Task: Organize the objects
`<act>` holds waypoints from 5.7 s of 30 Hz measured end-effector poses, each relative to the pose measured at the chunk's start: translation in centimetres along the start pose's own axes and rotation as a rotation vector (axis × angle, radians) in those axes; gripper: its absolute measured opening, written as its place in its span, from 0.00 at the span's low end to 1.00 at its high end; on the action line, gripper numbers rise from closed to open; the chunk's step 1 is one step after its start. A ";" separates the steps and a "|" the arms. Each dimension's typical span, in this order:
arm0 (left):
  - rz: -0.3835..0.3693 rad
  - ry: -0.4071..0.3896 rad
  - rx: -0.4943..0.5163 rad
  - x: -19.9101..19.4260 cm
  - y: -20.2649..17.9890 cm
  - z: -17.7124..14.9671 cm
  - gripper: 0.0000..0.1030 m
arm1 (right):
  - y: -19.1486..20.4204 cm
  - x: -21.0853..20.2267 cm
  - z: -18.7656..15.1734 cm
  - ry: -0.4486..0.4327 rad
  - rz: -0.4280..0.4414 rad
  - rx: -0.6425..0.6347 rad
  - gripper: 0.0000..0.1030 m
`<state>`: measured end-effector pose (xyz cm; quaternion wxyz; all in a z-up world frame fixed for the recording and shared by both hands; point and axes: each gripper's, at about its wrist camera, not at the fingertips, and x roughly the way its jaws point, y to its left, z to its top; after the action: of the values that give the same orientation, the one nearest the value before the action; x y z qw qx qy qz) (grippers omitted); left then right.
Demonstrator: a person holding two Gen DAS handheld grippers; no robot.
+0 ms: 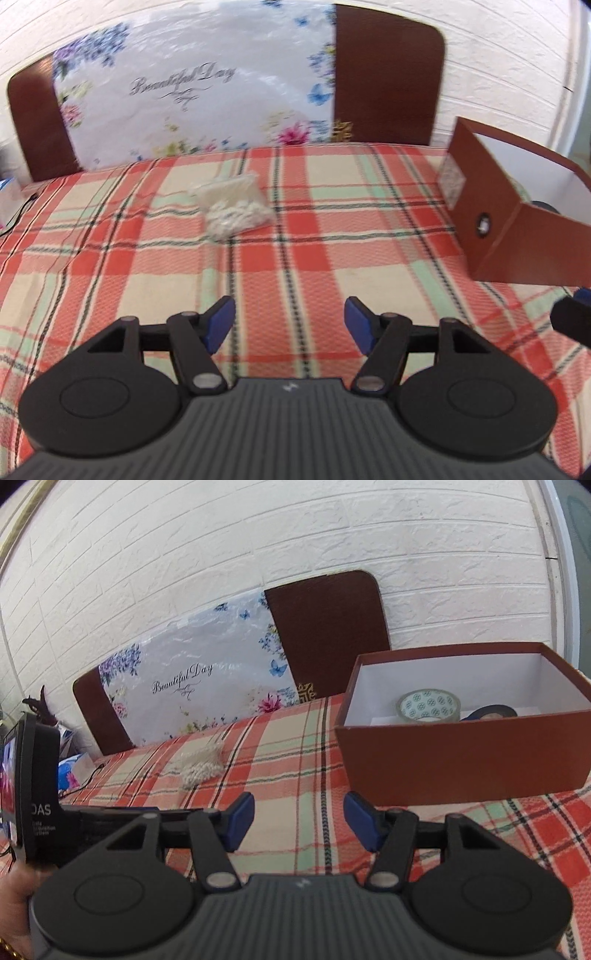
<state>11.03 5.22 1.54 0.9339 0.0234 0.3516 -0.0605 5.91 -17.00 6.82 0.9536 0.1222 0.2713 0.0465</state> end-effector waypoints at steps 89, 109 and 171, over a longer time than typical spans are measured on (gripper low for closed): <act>-0.427 0.208 -0.053 1.0 -7.2 -0.7 0.45 | 0.3 5.1 -6.7 0.075 0.045 -0.385 0.43; -0.342 -0.020 0.150 3.1 -18.5 11.4 0.53 | -9.0 8.2 4.7 -0.197 -0.168 -0.168 0.68; -0.018 -0.292 0.177 -19.7 -15.2 -5.9 1.00 | -5.4 -22.6 -5.0 -0.456 -0.109 0.240 0.96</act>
<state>-9.51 -7.43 10.10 0.9688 0.0934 0.2056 -0.1024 -15.79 -24.66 12.74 0.9698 0.2272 0.0594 -0.0664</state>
